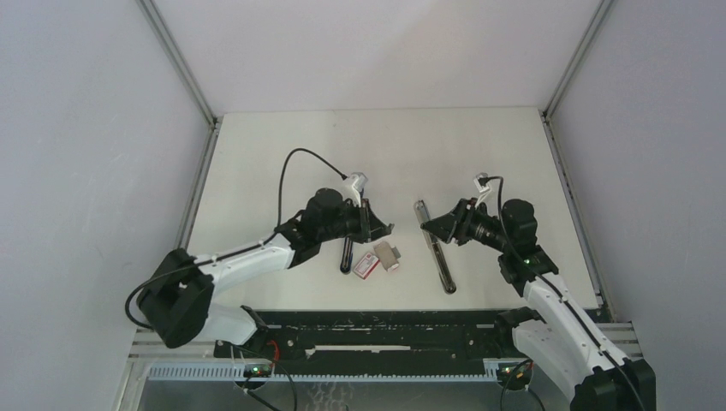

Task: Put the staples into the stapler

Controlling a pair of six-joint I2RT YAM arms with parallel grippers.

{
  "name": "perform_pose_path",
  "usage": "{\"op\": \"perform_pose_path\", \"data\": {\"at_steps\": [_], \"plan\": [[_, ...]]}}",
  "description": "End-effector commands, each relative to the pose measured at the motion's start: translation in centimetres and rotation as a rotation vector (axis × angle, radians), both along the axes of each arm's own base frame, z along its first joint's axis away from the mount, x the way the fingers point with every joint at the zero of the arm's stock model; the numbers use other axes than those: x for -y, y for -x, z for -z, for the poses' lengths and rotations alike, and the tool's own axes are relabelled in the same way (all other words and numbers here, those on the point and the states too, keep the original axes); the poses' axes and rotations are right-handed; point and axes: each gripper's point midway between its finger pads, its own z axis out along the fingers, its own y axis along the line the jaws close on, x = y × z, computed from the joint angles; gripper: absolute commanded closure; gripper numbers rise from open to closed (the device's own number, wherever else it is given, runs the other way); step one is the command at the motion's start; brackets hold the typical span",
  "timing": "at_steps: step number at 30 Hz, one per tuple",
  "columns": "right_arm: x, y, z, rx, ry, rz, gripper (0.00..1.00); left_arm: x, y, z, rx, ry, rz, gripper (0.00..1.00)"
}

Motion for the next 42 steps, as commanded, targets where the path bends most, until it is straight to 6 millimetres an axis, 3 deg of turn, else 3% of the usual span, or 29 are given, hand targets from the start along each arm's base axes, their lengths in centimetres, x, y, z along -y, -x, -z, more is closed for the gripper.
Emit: {"op": "perform_pose_path", "data": {"at_steps": [1, 6, 15, 26, 33, 42], "plan": [[-1.2, 1.5, -4.8, 0.114, -0.172, -0.081, 0.5, 1.2, 3.2, -7.5, 0.044, 0.276, 0.143, 0.85], [-2.5, 2.5, -7.0, 0.159, -0.266, -0.124, 0.45, 0.7, 5.2, -11.6, 0.091, 0.398, 0.205, 0.84], [-5.4, 4.5, -10.2, 0.222, -0.389, -0.243, 0.42, -0.1, 7.3, -15.1, 0.14, 0.482, 0.266, 0.82], [-6.9, 4.8, -12.6, 0.263, -0.428, -0.269, 0.52, -0.4, 8.6, -16.3, 0.165, 0.506, 0.299, 0.82], [-7.6, 4.9, -13.3, 0.272, -0.439, -0.279, 0.57, -0.4, 9.0, -16.6, 0.172, 0.513, 0.31, 0.81], [-7.9, 5.1, -13.7, 0.278, -0.457, -0.291, 0.71, -0.4, 9.1, -16.8, 0.174, 0.518, 0.315, 0.81]]}}
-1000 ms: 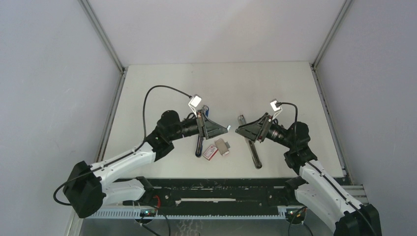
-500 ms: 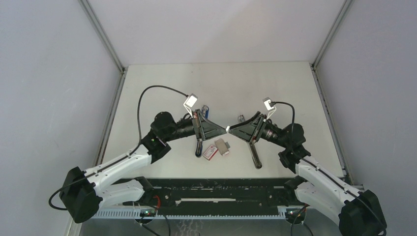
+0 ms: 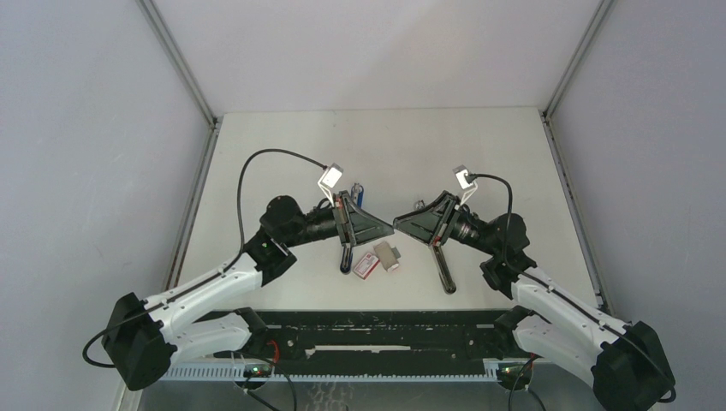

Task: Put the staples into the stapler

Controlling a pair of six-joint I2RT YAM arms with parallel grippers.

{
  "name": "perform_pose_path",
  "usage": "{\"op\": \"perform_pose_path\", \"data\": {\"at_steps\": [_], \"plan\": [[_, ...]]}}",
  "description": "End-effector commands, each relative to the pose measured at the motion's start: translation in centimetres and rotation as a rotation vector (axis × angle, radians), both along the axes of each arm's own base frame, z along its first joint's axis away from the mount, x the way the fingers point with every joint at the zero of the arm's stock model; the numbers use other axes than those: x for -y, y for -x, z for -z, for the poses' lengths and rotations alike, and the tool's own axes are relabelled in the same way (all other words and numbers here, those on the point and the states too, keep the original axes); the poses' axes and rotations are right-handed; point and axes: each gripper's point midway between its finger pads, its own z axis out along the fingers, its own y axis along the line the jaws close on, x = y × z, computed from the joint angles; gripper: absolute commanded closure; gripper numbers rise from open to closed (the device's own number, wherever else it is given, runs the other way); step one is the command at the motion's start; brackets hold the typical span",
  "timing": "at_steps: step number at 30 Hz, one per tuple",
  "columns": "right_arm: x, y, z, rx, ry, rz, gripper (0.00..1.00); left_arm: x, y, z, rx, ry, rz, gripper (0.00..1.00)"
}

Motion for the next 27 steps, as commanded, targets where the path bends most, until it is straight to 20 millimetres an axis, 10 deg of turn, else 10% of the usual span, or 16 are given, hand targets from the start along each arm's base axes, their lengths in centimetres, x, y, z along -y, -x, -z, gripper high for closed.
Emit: {"op": "perform_pose_path", "data": {"at_steps": [1, 7, 14, 22, 27], "plan": [[-0.1, 0.3, -3.3, 0.083, -0.069, 0.0, 0.74, -0.3, 1.0, -1.2, 0.027, 0.042, 0.029, 0.81], [-0.1, 0.7, -4.0, 0.1, -0.09, -0.012, 0.83, -0.2, 0.9, -0.9, 0.021, 0.039, 0.027, 0.78], [0.4, -0.2, -2.9, 0.109, -0.035, 0.044, 0.85, -1.3, -0.9, 1.2, 0.021, -0.033, -0.082, 0.37], [2.6, -2.8, 2.8, 0.092, 0.252, 0.259, 0.85, -10.3, -8.0, 15.6, -0.108, -0.581, -0.595, 0.18], [3.2, -3.1, 5.2, 0.053, 0.348, 0.293, 0.85, -12.6, -9.6, 21.7, -0.218, -0.744, -0.674, 0.17]]}}
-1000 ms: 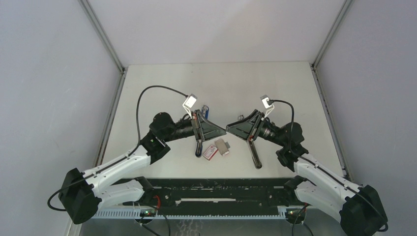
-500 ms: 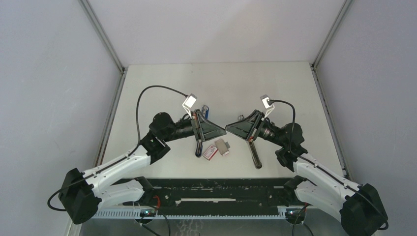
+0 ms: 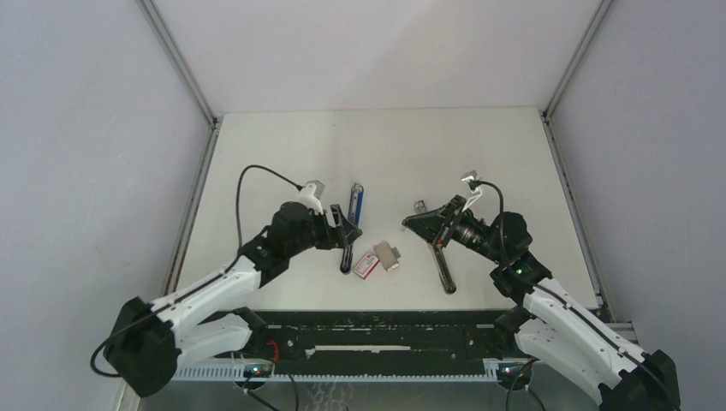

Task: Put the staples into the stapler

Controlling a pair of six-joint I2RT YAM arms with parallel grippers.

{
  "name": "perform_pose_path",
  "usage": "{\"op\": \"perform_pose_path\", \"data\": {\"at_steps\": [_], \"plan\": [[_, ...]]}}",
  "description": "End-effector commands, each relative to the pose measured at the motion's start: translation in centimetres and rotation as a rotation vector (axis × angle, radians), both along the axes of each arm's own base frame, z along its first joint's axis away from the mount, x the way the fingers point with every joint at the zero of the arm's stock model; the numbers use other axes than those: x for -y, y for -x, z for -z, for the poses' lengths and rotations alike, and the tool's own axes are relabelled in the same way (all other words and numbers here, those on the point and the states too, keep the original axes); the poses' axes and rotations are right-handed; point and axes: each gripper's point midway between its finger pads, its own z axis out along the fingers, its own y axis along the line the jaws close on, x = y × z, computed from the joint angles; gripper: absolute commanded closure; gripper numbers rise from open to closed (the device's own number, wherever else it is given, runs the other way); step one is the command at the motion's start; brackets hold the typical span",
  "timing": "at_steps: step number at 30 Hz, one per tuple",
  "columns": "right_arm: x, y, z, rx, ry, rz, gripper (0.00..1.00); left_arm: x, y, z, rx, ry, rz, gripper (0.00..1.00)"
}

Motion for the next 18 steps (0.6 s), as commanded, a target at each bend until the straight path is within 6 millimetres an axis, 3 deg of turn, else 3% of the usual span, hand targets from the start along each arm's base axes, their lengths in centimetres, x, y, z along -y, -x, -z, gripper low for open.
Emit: {"op": "perform_pose_path", "data": {"at_steps": [1, 4, 9, 14, 18], "plan": [[0.9, -0.9, 2.1, -0.008, 0.131, 0.078, 0.85, -3.5, -1.5, 6.9, -0.113, -0.207, -0.12, 0.17], [1.1, -1.0, 2.7, -0.01, 0.162, 0.1, 0.85, -3.2, -1.9, 9.1, -0.166, -0.231, -0.115, 0.18], [1.4, -0.8, 3.2, -0.009, 0.194, 0.11, 0.85, -2.8, -2.8, 11.0, -0.206, -0.283, -0.107, 0.18], [1.9, -0.7, 3.6, -0.008, 0.222, 0.13, 0.84, -2.1, -3.4, 11.8, -0.212, -0.298, -0.079, 0.18], [1.9, -0.8, 3.8, -0.009, 0.229, 0.13, 0.84, -0.8, -3.4, 12.2, -0.226, -0.306, -0.016, 0.27]]}}
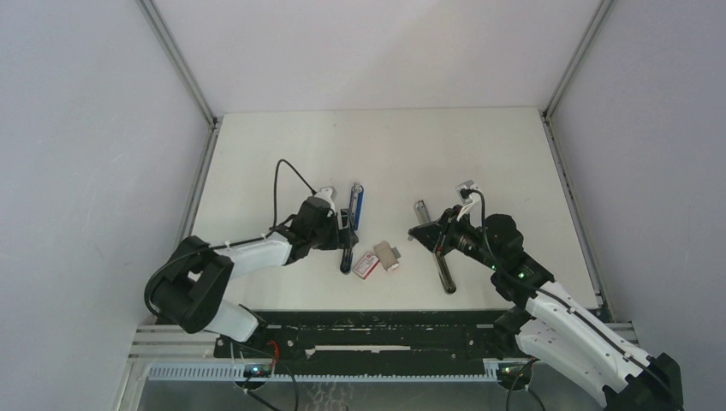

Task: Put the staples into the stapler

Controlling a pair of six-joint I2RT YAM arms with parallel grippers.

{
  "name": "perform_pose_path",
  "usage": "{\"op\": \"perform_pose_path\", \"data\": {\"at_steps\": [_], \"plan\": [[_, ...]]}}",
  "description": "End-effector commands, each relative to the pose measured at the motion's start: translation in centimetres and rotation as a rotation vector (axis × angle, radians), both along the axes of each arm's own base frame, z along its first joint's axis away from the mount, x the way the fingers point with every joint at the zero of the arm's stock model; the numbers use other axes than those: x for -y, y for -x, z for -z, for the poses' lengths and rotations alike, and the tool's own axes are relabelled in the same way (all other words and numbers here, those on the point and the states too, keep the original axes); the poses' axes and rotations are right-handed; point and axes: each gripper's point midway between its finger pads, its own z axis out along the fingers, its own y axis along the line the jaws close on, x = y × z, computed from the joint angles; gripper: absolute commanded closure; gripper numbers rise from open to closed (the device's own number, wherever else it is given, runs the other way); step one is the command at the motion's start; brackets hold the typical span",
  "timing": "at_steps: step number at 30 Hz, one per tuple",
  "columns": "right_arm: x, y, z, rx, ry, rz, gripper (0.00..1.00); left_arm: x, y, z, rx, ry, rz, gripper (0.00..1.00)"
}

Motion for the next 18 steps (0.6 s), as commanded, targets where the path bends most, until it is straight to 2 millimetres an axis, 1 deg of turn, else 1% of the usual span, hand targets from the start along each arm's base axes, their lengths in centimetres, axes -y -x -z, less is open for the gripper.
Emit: {"op": "perform_pose_path", "data": {"at_steps": [1, 4, 6, 8, 11, 18], "plan": [[0.0, -0.4, -2.1, 0.072, -0.002, 0.008, 0.84, 1.3, -0.2, 0.6, -0.018, -0.026, 0.075, 0.31], [0.0, -0.5, -2.1, 0.07, -0.001, 0.008, 0.84, 2.1, 0.5, 0.9, -0.031, -0.026, 0.103, 0.42], [0.0, -0.5, -2.0, 0.069, 0.001, 0.009, 0.84, 2.7, 1.1, 0.9, -0.034, -0.025, 0.124, 0.48], [0.0, -0.6, -1.9, 0.068, 0.004, 0.011, 0.84, 3.9, 1.9, 0.9, -0.039, -0.022, 0.154, 0.52], [0.0, -0.8, -1.5, 0.058, 0.015, 0.023, 0.84, 5.4, 3.0, 1.0, -0.058, -0.005, 0.176, 0.54], [0.3, -1.3, -0.1, 0.031, 0.065, 0.057, 0.84, 9.3, 4.7, -0.3, -0.048, 0.05, 0.234, 0.54]]}}
